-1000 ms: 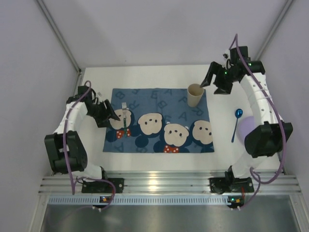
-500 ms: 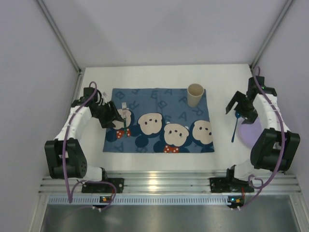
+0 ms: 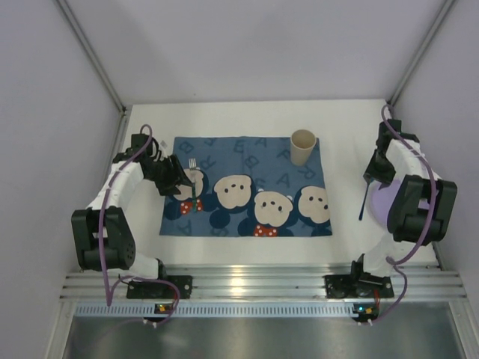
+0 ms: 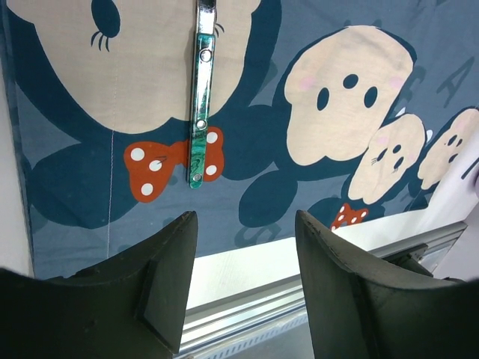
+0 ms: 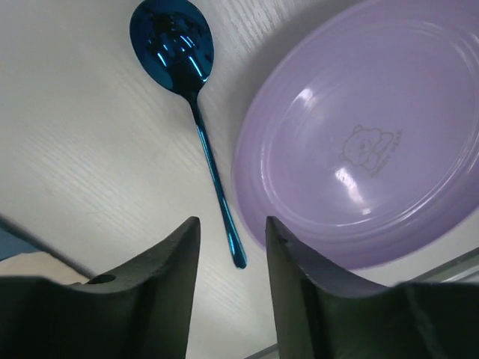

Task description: Set the dinner table for one person

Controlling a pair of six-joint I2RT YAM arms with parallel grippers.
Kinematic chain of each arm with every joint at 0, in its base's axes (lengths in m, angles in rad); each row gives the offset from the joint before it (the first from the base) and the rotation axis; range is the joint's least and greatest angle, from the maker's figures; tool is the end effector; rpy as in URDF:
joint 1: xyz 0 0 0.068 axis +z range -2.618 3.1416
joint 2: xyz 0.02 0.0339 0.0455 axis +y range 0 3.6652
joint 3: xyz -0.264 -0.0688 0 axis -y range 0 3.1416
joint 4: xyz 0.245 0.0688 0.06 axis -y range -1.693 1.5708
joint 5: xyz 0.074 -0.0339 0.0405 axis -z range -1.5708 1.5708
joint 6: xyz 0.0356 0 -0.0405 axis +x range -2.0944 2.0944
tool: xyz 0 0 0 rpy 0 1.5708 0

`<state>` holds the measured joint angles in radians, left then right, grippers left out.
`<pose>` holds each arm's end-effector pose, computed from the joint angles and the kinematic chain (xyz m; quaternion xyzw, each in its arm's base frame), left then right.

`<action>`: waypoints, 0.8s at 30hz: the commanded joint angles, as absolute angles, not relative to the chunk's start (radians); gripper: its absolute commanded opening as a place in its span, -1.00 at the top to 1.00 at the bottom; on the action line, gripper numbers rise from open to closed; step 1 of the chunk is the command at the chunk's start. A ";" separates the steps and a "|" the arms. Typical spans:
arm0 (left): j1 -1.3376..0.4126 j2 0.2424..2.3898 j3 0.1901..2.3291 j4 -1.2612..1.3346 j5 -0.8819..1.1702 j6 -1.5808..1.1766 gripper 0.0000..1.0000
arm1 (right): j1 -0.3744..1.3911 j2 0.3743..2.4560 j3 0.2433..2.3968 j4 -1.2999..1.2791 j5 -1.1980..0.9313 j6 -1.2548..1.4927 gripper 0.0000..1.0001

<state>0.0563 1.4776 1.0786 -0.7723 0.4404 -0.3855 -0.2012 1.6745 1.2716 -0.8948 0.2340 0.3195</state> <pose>0.2862 0.0009 0.2386 -0.1673 0.9427 -0.2429 0.1559 0.3173 -0.0731 0.2306 0.2686 0.9467 -0.1075 0.1418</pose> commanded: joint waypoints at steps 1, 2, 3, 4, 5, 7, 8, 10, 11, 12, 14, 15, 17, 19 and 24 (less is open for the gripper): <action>0.051 1.476 1.104 -0.744 0.453 -0.365 -0.19 | -0.210 1.723 1.270 -0.831 0.282 0.304 0.29; 0.051 1.477 1.109 -0.750 0.448 -0.362 -0.20 | -0.209 1.732 1.256 -0.818 0.282 0.304 0.35; 0.051 1.477 1.112 -0.753 0.443 -0.361 -0.19 | -0.210 1.749 1.249 -0.810 0.284 0.304 0.37; 0.051 1.476 1.118 -0.758 0.436 -0.359 -0.19 | -0.209 1.756 1.243 -0.799 0.284 0.304 0.39; 0.051 1.474 1.118 -0.764 0.433 -0.359 -0.19 | -0.209 1.764 1.229 -0.792 0.285 0.304 0.39; 0.051 1.467 1.117 -0.767 0.425 -0.359 -0.19 | -0.210 1.784 1.220 -0.776 0.284 0.302 0.39; 0.051 1.463 1.115 -0.773 0.423 -0.359 -0.19 | -0.210 1.790 1.212 -0.772 0.282 0.301 0.38; 0.049 1.453 1.108 -0.773 0.417 -0.360 -0.19 | -0.210 1.809 1.209 -0.758 0.282 0.298 0.36; 0.049 1.451 1.104 -0.775 0.414 -0.359 -0.19 | -0.210 1.815 1.210 -0.758 0.284 0.299 0.36; 0.051 1.451 1.101 -0.776 0.411 -0.359 -0.19 | -0.209 1.830 1.212 -0.753 0.287 0.296 0.38; 0.051 1.450 1.100 -0.779 0.408 -0.357 -0.19 | -0.209 1.844 1.216 -0.750 0.291 0.295 0.60; 0.051 1.451 1.101 -0.781 0.403 -0.357 -0.19 | -0.209 1.858 1.219 -0.752 0.293 0.293 0.72; 0.051 1.454 1.104 -0.781 0.402 -0.360 -0.19 | -0.210 1.868 1.230 -0.761 0.302 0.293 1.00; 0.051 1.456 1.109 -0.778 0.403 -0.368 -0.19 | -0.206 1.865 1.242 -0.782 0.330 0.298 1.00; 0.049 1.463 1.103 -0.762 0.413 -0.377 -0.19 | -0.143 1.820 1.334 -0.874 0.445 0.304 1.00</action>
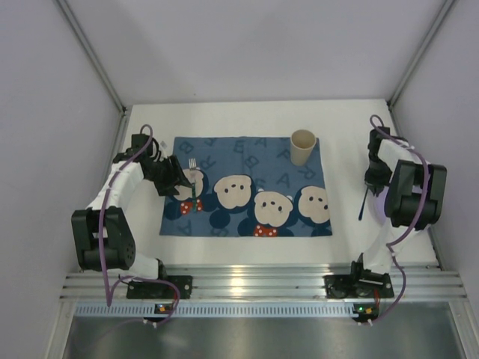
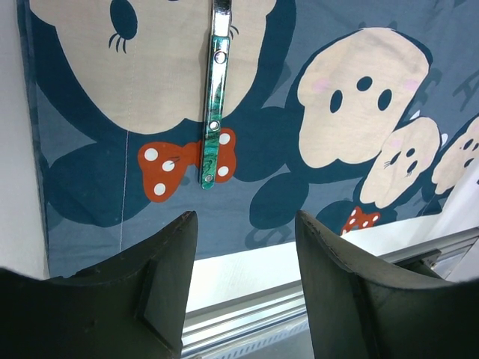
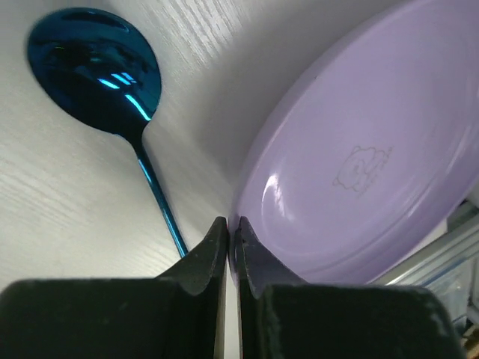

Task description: Set the dinner table for one person

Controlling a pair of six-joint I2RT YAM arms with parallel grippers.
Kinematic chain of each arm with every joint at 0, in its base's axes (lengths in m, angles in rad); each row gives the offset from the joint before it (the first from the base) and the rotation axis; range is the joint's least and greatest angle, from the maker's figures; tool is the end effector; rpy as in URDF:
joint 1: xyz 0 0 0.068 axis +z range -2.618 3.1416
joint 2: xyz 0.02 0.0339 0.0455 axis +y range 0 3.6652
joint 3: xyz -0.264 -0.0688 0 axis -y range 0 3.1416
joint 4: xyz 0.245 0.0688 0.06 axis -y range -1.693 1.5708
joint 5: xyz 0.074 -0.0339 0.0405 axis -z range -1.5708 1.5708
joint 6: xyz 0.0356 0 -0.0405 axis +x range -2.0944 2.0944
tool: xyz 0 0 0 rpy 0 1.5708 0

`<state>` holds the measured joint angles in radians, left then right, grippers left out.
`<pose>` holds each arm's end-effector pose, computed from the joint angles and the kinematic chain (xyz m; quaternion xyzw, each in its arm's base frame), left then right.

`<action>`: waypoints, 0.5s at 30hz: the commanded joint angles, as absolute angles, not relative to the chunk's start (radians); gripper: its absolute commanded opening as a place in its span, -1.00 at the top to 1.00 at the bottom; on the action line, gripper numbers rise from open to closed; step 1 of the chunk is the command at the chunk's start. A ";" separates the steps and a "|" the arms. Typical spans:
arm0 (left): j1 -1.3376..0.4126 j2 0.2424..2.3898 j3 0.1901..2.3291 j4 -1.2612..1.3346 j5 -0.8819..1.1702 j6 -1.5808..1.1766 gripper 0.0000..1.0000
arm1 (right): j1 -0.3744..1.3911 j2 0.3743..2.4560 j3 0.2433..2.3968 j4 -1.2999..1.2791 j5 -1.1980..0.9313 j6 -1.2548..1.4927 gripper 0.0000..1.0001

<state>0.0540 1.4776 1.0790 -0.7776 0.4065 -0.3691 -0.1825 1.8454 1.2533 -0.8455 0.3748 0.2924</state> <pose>0.2859 0.0014 0.2381 -0.1630 0.9473 -0.2256 0.1585 0.3345 -0.0750 0.1745 0.2426 0.9499 -0.1820 0.0755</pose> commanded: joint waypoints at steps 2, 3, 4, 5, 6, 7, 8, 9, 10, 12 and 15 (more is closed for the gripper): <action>0.049 1.468 1.098 -0.756 0.416 -0.380 -0.18 | -0.089 1.798 1.429 -0.937 0.495 0.304 1.00; 0.049 1.467 1.098 -0.752 0.419 -0.380 -0.12 | -0.069 1.777 1.471 -0.960 0.508 0.304 1.00; 0.048 1.471 1.101 -0.752 0.423 -0.380 -0.10 | -0.013 1.769 1.571 -1.001 0.531 0.289 1.00; 0.048 1.474 1.104 -0.749 0.426 -0.382 -0.10 | 0.036 1.767 1.632 -1.023 0.620 0.276 1.00; 0.049 1.477 1.108 -0.746 0.428 -0.382 -0.10 | 0.075 1.776 1.696 -1.046 0.667 0.250 1.00; 0.049 1.482 1.117 -0.746 0.431 -0.382 -0.11 | 0.144 1.790 1.850 -1.104 0.701 0.239 1.00; 0.049 1.483 1.121 -0.746 0.433 -0.383 -0.11 | 0.175 1.804 1.924 -1.130 0.734 0.236 1.00; 0.048 1.485 1.127 -0.744 0.431 -0.383 -0.11 | 0.204 1.821 1.983 -1.144 0.736 0.236 1.00; 0.049 1.485 1.137 -0.744 0.431 -0.383 -0.13 | 0.265 1.831 2.097 -1.178 0.739 0.236 1.00; 0.048 1.482 1.156 -0.753 0.411 -0.385 -0.15 | 0.348 1.845 2.183 -1.178 0.739 0.175 1.00; 0.049 1.454 1.170 -0.765 0.329 -0.396 -0.30 | 0.536 1.809 2.183 -1.074 0.643 0.074 1.00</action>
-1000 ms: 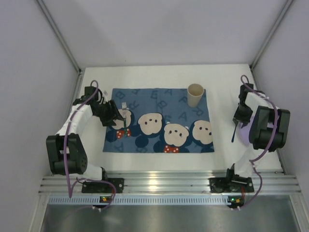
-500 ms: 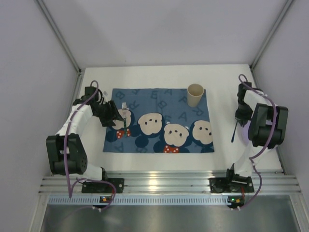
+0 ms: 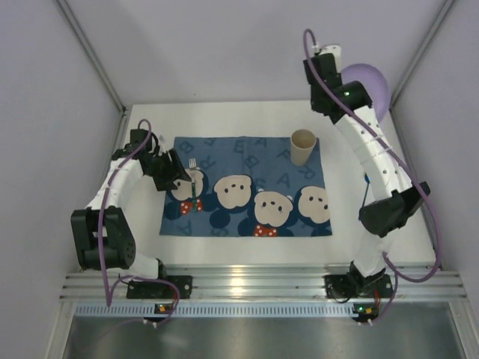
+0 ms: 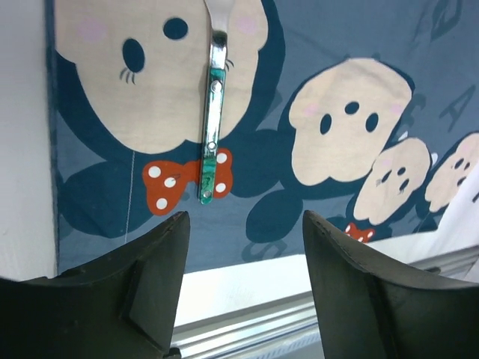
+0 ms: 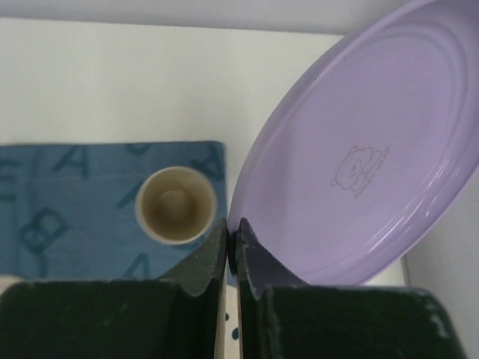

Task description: Set the dinner table for one person

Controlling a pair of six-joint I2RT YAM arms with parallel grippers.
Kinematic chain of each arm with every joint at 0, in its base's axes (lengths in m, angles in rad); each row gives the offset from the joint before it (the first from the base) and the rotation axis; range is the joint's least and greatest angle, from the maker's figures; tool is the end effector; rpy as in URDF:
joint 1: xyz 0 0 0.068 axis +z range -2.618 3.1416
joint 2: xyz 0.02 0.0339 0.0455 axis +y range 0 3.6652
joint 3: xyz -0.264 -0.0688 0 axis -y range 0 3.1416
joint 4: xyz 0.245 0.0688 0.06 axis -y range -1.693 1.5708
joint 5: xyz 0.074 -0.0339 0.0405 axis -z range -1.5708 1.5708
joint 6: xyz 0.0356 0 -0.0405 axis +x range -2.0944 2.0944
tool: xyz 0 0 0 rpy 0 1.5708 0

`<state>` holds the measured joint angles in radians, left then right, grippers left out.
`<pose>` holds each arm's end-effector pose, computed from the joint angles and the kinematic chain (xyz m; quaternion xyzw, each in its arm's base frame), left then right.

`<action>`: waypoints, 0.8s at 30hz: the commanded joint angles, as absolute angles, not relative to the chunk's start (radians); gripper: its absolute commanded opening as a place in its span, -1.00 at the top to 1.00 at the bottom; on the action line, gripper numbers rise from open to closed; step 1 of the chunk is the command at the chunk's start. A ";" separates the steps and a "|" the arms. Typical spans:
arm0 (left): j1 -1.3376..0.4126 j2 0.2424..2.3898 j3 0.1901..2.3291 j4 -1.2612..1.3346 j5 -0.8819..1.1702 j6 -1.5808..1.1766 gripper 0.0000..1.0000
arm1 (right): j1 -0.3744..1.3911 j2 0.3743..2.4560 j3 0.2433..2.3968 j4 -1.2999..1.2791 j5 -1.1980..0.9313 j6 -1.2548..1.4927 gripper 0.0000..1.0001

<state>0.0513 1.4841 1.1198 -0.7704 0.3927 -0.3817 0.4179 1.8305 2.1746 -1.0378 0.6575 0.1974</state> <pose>0.2929 0.0014 0.2484 -0.1645 0.9443 -0.2228 0.1780 0.3532 0.1330 0.4424 0.0420 0.8668 -0.1569 0.4715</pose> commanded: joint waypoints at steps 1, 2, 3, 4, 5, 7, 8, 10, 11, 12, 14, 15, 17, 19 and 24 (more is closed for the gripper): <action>0.049 1.436 1.173 -0.773 0.301 -0.405 -0.36 | 0.634 1.804 2.175 -1.042 0.609 0.051 1.00; 0.049 1.431 1.178 -0.785 0.276 -0.406 -0.42 | 0.687 1.799 2.168 -1.026 0.565 0.029 1.00; 0.049 1.427 1.183 -0.793 0.221 -0.408 -0.47 | 0.737 1.796 2.163 -1.016 0.545 0.008 1.00; 0.049 1.417 1.184 -0.810 0.197 -0.416 -0.53 | 0.829 1.798 2.174 -1.008 0.523 -0.017 1.00; 0.049 1.411 1.186 -0.816 0.172 -0.419 -0.58 | 0.871 1.802 2.184 -1.006 0.473 -0.023 1.00; 0.051 1.401 1.190 -0.837 0.095 -0.431 -0.60 | 0.987 1.831 2.239 -1.012 0.416 -0.025 1.00; 0.051 1.396 1.192 -0.842 0.071 -0.437 -0.61 | 1.023 1.856 2.252 -1.009 0.381 -0.023 1.00; 0.052 1.381 1.203 -0.862 -0.004 -0.455 -0.60 | 1.086 1.884 2.269 -1.009 0.330 -0.017 1.00; 0.054 1.376 1.207 -0.871 -0.047 -0.463 -0.60 | 1.092 1.903 2.267 -1.012 0.263 -0.014 1.00; 0.055 1.370 1.216 -0.877 -0.078 -0.469 -0.59 | 1.094 1.904 2.254 -1.003 0.233 -0.006 1.00; 0.061 1.359 1.223 -0.896 -0.150 -0.489 -0.57 | 1.077 1.899 2.177 -0.985 0.183 -0.006 1.00; 0.063 1.350 1.224 -0.900 -0.170 -0.495 -0.57 | 1.069 1.902 2.155 -0.974 0.169 -0.006 1.00; 0.072 1.338 1.218 -0.916 -0.222 -0.511 -0.57 | 1.049 1.922 2.097 -0.962 0.131 -0.006 1.00; 0.080 1.312 1.194 -0.920 -0.235 -0.523 -0.57 | 1.037 1.943 2.051 -0.939 0.117 0.023 1.00; 0.092 1.255 1.123 -0.923 -0.210 -0.519 -0.55 | 0.999 2.015 2.010 -0.917 0.072 0.057 1.00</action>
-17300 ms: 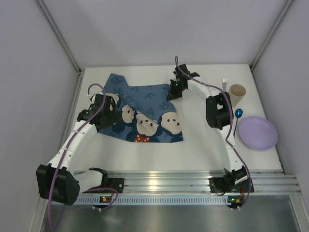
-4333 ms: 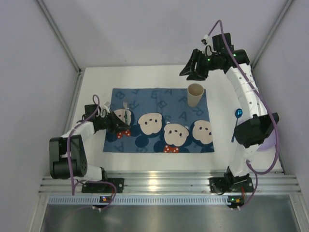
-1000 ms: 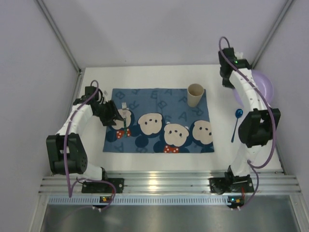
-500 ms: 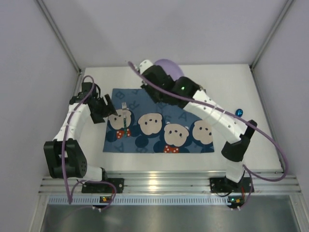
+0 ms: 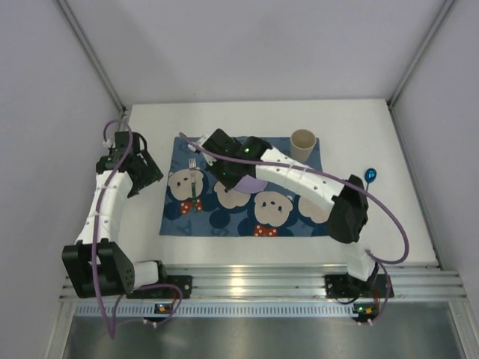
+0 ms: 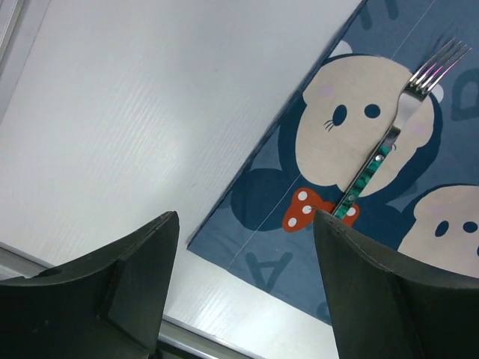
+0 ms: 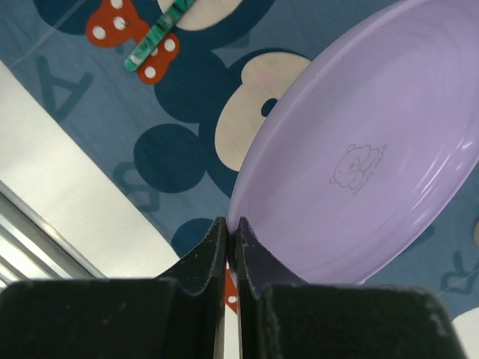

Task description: Set the dinner table for one person

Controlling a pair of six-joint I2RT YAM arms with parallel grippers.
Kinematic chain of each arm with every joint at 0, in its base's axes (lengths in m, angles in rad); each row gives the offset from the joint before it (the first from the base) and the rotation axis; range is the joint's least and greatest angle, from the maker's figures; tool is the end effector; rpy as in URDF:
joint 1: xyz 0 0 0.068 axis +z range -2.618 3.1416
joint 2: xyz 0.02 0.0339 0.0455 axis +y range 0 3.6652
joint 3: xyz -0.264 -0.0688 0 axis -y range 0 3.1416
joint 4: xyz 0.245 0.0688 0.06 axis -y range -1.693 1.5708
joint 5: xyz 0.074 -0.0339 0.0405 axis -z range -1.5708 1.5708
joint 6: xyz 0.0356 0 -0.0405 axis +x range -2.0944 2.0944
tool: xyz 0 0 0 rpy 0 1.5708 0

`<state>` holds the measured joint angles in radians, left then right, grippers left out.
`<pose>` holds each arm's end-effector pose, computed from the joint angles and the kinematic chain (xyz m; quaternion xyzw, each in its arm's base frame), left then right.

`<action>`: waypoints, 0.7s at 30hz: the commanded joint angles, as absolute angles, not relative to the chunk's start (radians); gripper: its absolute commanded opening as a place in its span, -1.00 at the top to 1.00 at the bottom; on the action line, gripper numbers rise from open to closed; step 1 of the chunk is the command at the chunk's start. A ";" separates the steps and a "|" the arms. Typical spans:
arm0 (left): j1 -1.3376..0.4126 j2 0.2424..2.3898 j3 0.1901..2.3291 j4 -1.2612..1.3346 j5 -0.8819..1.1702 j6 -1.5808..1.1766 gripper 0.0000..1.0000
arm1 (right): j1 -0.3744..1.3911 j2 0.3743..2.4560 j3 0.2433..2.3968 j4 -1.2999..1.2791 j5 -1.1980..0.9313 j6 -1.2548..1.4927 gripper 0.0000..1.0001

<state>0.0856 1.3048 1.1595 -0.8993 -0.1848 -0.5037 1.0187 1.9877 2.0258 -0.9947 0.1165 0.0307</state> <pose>0.2550 0.0284 0.2979 -0.3022 0.9131 0.0334 0.2718 0.2303 0.3660 0.3348 -0.4357 0.8462 0.1031 0.2890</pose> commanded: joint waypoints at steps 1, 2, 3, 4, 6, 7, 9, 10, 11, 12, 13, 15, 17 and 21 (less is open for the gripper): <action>0.092 1.247 1.114 -0.922 -0.203 -0.518 -0.55 | 0.994 2.026 2.002 -0.913 0.060 0.058 1.00; 0.092 1.241 1.105 -0.920 -0.190 -0.517 -0.54 | 0.989 2.049 1.997 -0.907 0.063 0.063 1.00; 0.092 1.230 1.088 -0.917 -0.178 -0.518 -0.54 | 0.986 2.063 1.996 -0.905 0.057 0.074 1.00; 0.092 1.226 1.082 -0.917 -0.172 -0.518 -0.54 | 0.979 2.078 1.999 -0.902 0.046 0.080 1.00; 0.092 1.217 1.065 -0.914 -0.155 -0.515 -0.53 | 0.977 2.121 2.002 -0.899 0.037 0.087 1.00; 0.092 1.215 1.060 -0.913 -0.150 -0.514 -0.53 | 0.974 2.134 2.008 -0.897 0.032 0.090 1.00; 0.092 1.210 1.049 -0.910 -0.138 -0.509 -0.53 | 0.969 2.158 1.999 -0.887 0.006 0.098 1.00; 0.092 1.209 1.045 -0.908 -0.135 -0.506 -0.53 | 0.969 2.164 1.985 -0.879 0.005 0.097 1.00; 0.092 1.209 1.039 -0.905 -0.132 -0.505 -0.53 | 0.969 2.174 1.977 -0.873 -0.046 0.097 1.00; 0.092 1.210 1.037 -0.900 -0.130 -0.500 -0.53 | 0.969 2.180 1.970 -0.862 -0.061 0.097 1.00; 0.092 1.210 1.038 -0.899 -0.127 -0.497 -0.53 | 0.971 2.183 1.968 -0.858 -0.093 0.097 1.00; 0.092 1.216 1.045 -0.896 -0.126 -0.494 -0.52 | 0.971 2.187 1.960 -0.848 -0.110 0.097 1.00; 0.092 1.223 1.052 -0.890 -0.121 -0.492 -0.52 | 0.971 2.178 1.957 -0.842 -0.126 0.094 0.86; 0.092 1.238 1.057 -0.882 -0.109 -0.491 -0.51 | 0.971 2.151 1.970 -0.842 -0.112 0.103 0.24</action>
